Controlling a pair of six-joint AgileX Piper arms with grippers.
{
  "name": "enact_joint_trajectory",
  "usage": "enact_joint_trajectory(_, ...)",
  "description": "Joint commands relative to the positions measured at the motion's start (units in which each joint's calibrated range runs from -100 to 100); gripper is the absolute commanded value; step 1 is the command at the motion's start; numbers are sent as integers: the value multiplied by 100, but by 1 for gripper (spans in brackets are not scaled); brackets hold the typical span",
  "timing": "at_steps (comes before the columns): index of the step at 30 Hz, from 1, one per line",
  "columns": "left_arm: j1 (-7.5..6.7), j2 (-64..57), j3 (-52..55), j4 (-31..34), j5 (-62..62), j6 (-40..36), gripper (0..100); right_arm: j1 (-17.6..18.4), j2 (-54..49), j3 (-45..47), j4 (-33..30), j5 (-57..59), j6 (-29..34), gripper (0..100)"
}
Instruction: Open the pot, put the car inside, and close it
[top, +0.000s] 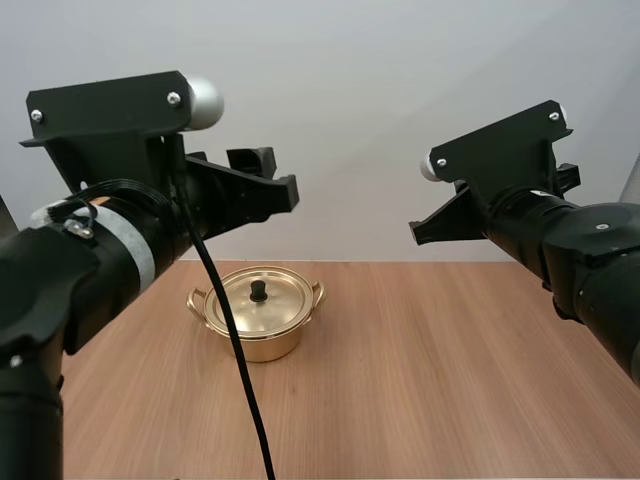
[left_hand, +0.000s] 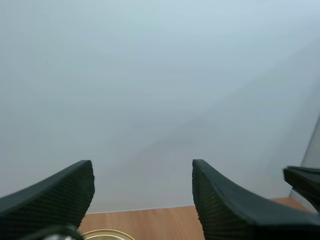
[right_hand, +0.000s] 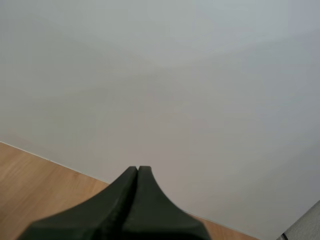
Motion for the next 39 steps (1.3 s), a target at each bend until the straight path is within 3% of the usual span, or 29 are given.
enact_joint_trajectory(1, -341, -1406, -2, 740, -188, 5, 93, 2, 1, 11, 148, -1, 4, 0)
enact_joint_trajectory(3, -599, -1406, -2, 1524, -407, -75, 93, 2, -12, 21, 348, -1, 4, 0)
enact_joint_trajectory(7, -964, -1433, 221, 3494, -1536, -1215, 93, -84, -145, 122, 797, 154, 16, 0)
enact_joint_trajectory(9, -1042, -1478, 625, 4269, -2464, -1757, 93, -258, -210, 192, 825, 583, 16, 0)
enact_joint_trajectory(12, -1051, -1590, 1483, 4993, -3623, -2277, 93, -419, -295, 332, 850, 1032, 16, 0)
enact_joint_trajectory(16, -1051, -1813, 2465, 5085, -4553, -2356, 93, -516, -419, 442, 892, 1220, -143, 0)
enact_joint_trajectory(23, -1051, -2075, 3551, 5108, -4816, -2386, 93, -632, -436, 491, 932, 1255, -246, 0)
enact_joint_trajectory(26, -1051, -2075, 3858, 5108, -5615, -2825, 93, -699, -436, 491, 932, 1255, -246, 0)
enact_joint_trajectory(33, -1033, -2075, 3858, 5163, -4106, -3244, 93, -762, -436, 589, 918, 1255, -246, 0)
enact_joint_trajectory(39, -885, -2075, 3858, 5570, -4152, -3115, 93, -762, -436, 759, 1067, 1255, -277, 0)
